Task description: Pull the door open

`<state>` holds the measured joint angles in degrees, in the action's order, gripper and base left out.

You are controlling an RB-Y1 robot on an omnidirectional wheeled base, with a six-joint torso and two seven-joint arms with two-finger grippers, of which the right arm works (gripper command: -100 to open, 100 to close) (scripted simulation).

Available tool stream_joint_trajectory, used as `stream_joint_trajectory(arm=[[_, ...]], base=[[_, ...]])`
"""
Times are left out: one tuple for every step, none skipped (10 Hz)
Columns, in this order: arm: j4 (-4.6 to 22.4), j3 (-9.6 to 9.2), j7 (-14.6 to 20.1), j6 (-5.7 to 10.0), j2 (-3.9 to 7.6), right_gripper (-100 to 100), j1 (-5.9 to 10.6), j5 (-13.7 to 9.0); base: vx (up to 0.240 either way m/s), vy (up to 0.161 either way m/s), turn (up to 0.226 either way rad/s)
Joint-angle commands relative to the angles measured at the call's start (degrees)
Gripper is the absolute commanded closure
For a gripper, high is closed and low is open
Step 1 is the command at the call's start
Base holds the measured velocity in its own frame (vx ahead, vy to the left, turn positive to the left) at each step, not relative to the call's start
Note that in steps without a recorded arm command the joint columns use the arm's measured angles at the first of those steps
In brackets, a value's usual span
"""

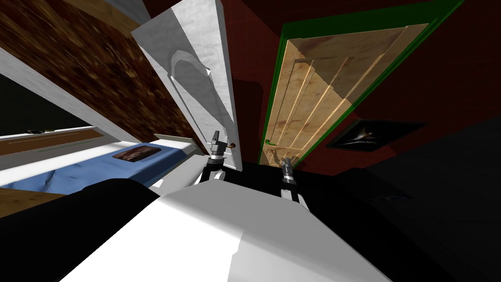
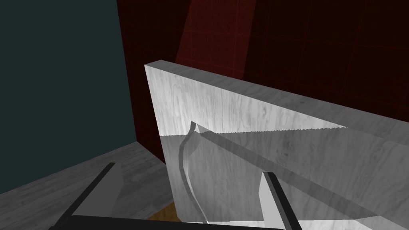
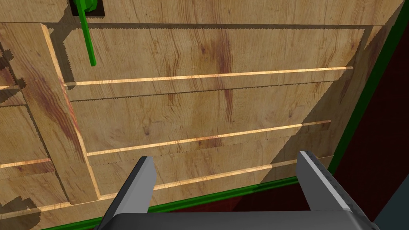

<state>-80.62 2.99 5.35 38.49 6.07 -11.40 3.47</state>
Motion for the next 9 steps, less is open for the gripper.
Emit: stream_joint_trajectory(arm=[[2.39, 0.22, 0.47, 0.40, 0.14, -100, 0.84, 0.27], [3.94, 0.37, 0.75, 0.69, 0.24, -100, 1.38, 0.41], [5.45, 0.53, 1.04, 0.99, 0.34, -100, 1.92, 0.55], [5.49, 0.53, 1.04, 0.99, 0.34, -100, 1.92, 0.55], [7.04, 0.68, 1.32, 1.28, 0.44, -100, 2.46, 0.70], [8.51, 0.83, 1.60, 1.57, 0.54, -100, 3.00, 0.84], [10.09, 0.98, 1.88, 1.86, 0.64, -100, 3.53, 0.98], [11.50, 1.12, 2.15, 2.13, 0.72, -100, 4.04, 1.11], [11.57, 1.12, 2.15, 2.13, 0.72, -100, 4.04, 1.11]], base=[[0.104, 0.024, 0.026], [0.097, 0.022, 0.023], [0.094, 0.026, 0.026], [0.065, 0.017, 0.007], [0.058, 0.013, 0.019], [0.084, 0.018, 0.026], [0.095, 0.012, 0.027], [0.106, 0.019, 0.031], [0.072, 0.015, 0.005]])
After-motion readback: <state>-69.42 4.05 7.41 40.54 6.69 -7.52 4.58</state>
